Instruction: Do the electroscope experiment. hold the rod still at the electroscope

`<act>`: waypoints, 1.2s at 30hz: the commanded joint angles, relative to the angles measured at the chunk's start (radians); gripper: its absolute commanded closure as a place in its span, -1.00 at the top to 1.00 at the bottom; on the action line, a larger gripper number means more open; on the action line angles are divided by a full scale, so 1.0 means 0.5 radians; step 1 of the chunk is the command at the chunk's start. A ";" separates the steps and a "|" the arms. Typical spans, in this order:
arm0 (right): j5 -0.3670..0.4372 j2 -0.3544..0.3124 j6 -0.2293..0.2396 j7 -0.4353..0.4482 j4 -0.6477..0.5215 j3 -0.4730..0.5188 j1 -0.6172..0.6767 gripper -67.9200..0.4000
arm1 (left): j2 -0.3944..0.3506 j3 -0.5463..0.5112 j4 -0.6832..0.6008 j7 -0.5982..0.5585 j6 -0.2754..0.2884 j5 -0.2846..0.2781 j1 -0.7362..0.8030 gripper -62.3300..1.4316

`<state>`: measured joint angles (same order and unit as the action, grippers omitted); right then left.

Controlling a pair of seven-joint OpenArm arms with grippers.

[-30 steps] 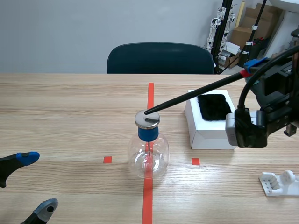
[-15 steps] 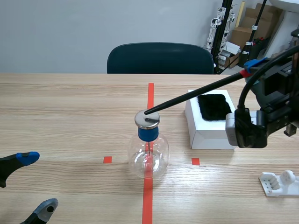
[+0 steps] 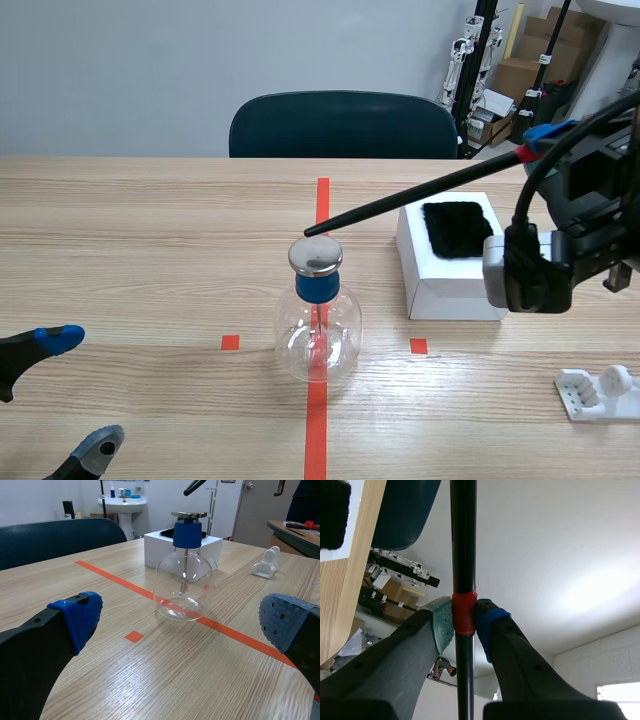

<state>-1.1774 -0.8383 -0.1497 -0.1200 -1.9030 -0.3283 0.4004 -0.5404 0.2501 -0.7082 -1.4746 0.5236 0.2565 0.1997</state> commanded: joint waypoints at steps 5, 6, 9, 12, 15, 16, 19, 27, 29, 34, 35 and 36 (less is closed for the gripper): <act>0.118 -0.031 -0.121 -0.011 -0.188 0.203 0.166 -0.88 | -0.024 -0.014 -0.011 -0.035 -0.010 -0.024 -0.001 1.00; 0.151 -0.021 -0.146 0.001 -0.212 0.235 0.208 -0.88 | -0.024 -0.014 -0.011 -0.034 -0.010 -0.024 -0.001 1.00; 0.205 0.043 -0.199 0.027 -0.278 0.320 0.317 -0.88 | -0.024 -0.014 -0.011 -0.034 -0.010 -0.024 -0.001 1.00; 0.265 0.108 -0.263 0.047 -0.356 0.435 0.430 -0.88 | -0.024 -0.014 -0.011 -0.034 -0.010 -0.024 -0.001 1.00; 0.392 0.172 -0.302 0.123 -0.424 0.601 0.542 -0.88 | -0.024 -0.014 -0.011 -0.034 -0.010 -0.024 -0.001 1.00; 0.443 0.195 -0.302 0.162 -0.439 0.665 0.580 -0.88 | -0.024 -0.014 -0.011 -0.034 -0.010 -0.024 -0.001 1.00; 0.587 0.268 -0.307 0.309 -0.449 0.842 0.683 -0.88 | -0.024 -0.014 -0.011 -0.034 -0.010 -0.024 -0.001 1.00; 1.019 0.438 -0.307 0.600 -0.448 1.282 0.898 -0.88 | -0.024 -0.014 -0.011 -0.034 -0.010 -0.024 -0.001 1.00; 1.144 0.443 -0.307 0.631 -0.446 1.387 0.960 -0.88 | -0.024 -0.014 -0.011 -0.034 -0.010 -0.024 -0.001 1.00; 1.466 0.443 -0.307 0.711 -0.414 1.604 1.125 -0.88 | -0.024 -0.014 -0.011 -0.034 -0.010 -0.024 -0.001 1.00; 1.521 0.443 -0.307 0.726 -0.401 1.629 1.142 -0.88 | -0.024 -0.014 -0.011 -0.034 -0.010 -0.024 -0.001 1.00; 1.588 0.443 -0.307 0.761 -0.379 1.649 1.164 -0.88 | -0.024 -0.014 -0.011 -0.034 -0.010 -0.024 -0.001 1.00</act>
<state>-0.3985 -0.6071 -0.2886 0.2432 -2.1029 0.4915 0.9863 -0.5404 0.2501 -0.7082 -1.4746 0.5236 0.2565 0.1997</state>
